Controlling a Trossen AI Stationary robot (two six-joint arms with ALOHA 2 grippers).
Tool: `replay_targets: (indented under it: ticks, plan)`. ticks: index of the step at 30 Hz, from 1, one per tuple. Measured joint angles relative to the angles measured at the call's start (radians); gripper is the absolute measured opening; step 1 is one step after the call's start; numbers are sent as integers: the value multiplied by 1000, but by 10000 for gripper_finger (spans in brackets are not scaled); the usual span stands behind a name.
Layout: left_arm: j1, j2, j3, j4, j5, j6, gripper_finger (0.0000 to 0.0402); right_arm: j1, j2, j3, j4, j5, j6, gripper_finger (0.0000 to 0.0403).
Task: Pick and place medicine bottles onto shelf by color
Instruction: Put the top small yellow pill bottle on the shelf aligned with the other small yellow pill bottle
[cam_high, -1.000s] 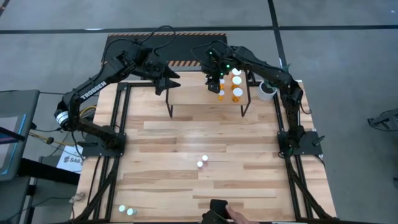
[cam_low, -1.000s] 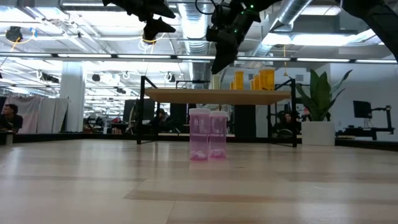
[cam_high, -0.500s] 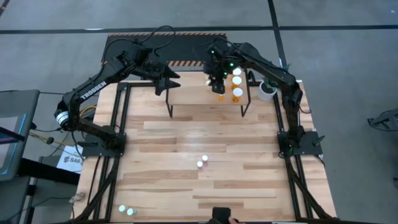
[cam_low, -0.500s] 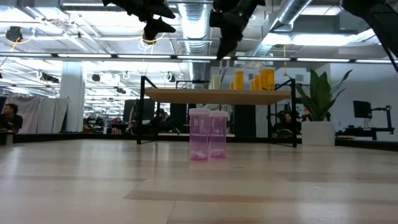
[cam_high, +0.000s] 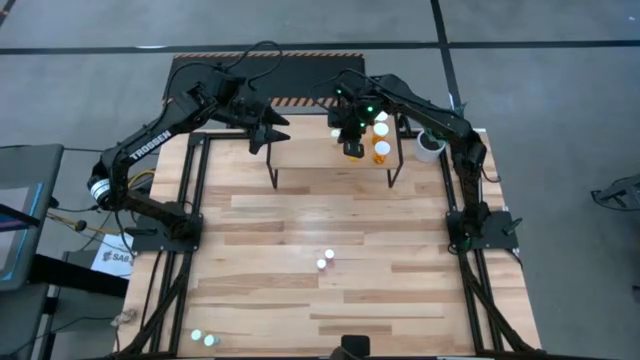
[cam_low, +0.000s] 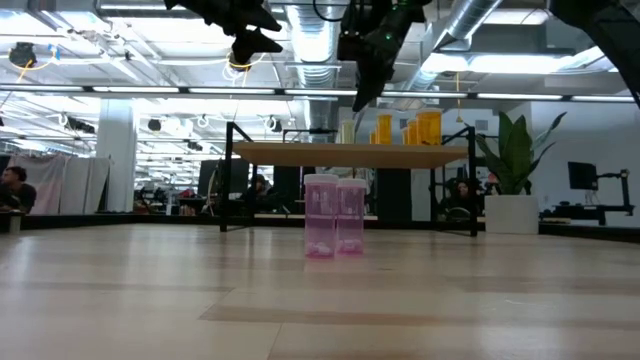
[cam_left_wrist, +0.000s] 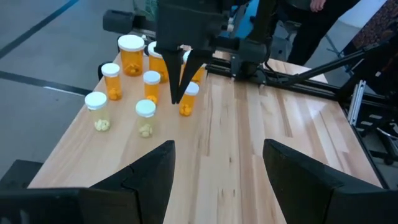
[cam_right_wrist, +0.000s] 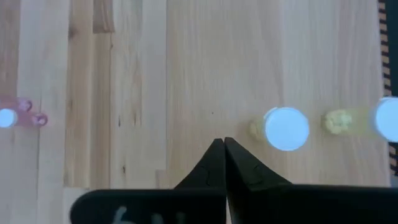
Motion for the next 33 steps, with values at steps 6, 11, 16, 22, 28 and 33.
replay_targets:
  ticks: [6, 11, 16, 22, 28, 33]
  plan:
    - [0, 0, 0, 1, -11, 16, 230, -9, 0, -49, 33, 4, 4, 7]
    - [0, 0, 0, 3, -14, 17, 230, -9, 8, -56, 56, 16, 11, 5]
    - [0, 0, 0, 3, -14, 17, 230, -9, 8, -56, 97, 40, 14, 3]
    - [0, 0, 0, 2, -14, 17, 230, -13, 8, -56, 97, 42, 15, 4]
    - [0, 0, 0, 2, -14, 16, 230, -13, 8, -56, 122, 43, 26, 4]
    - [0, 0, 0, 2, -14, 14, 230, -13, 8, -56, 139, 43, 31, 2]
